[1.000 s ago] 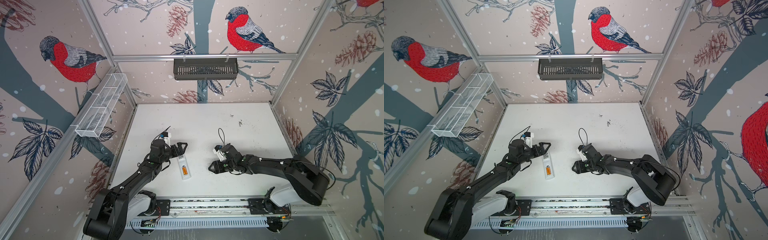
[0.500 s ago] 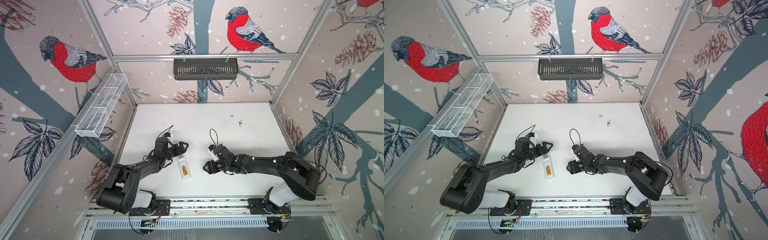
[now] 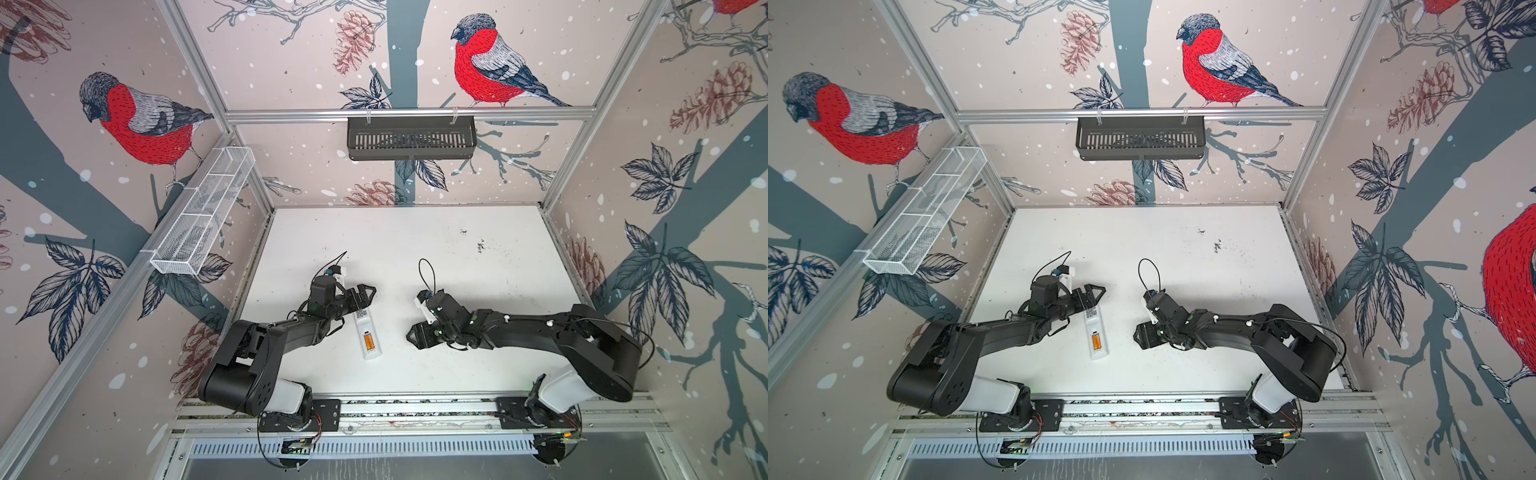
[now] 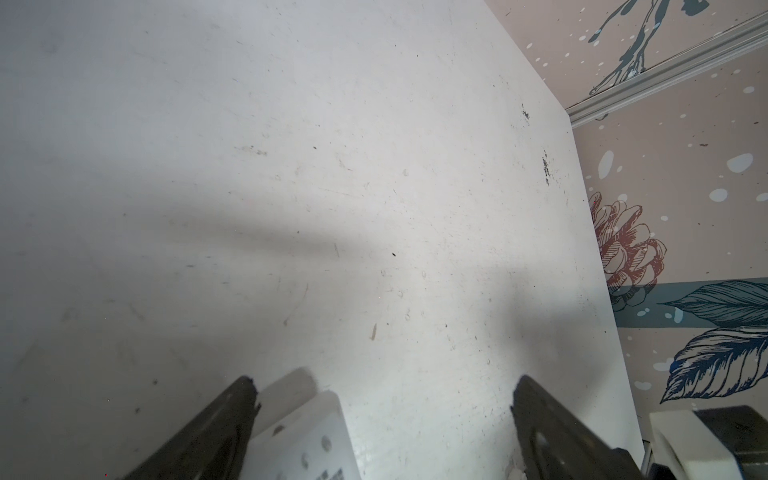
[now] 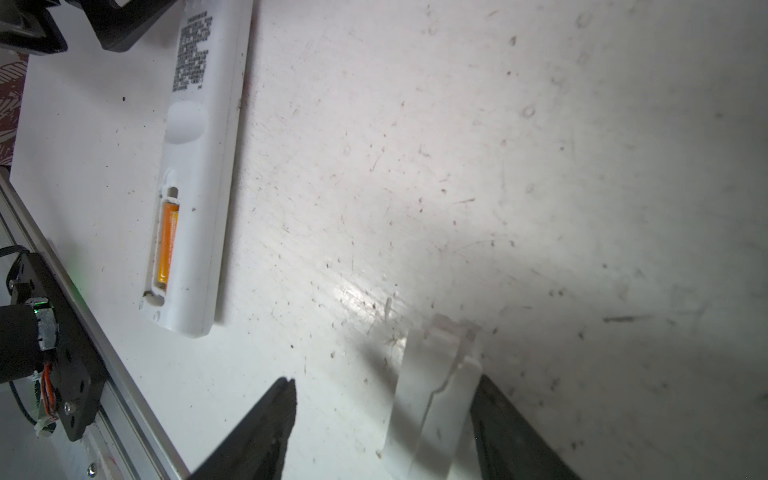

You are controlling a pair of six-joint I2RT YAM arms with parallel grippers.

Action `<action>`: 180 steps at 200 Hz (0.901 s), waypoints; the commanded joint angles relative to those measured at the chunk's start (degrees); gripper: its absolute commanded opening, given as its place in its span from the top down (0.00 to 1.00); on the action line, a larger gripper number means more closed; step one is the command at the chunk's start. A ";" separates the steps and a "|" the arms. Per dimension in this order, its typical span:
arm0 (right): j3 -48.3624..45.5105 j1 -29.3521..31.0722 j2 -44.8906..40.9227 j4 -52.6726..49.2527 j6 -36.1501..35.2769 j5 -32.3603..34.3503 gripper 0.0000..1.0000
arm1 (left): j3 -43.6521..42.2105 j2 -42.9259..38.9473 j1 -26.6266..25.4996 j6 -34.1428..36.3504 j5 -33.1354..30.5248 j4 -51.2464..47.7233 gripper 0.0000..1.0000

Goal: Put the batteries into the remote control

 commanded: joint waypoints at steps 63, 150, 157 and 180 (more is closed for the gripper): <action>-0.54 0.44 0.48 -3.78 -0.68 1.15 0.30 | -0.32 1.60 -0.02 2.09 0.27 -1.69 0.04; 0.10 1.62 0.88 -4.93 -0.69 2.62 0.29 | 0.01 1.16 -0.09 3.24 0.08 -1.07 0.04; 0.00 1.81 0.63 -5.11 -0.60 2.82 0.29 | 0.35 1.78 -0.11 3.27 0.27 -0.74 0.04; -1.00 1.94 -0.45 -5.12 -0.11 3.27 0.29 | 1.32 3.84 -0.05 3.52 0.63 0.23 0.04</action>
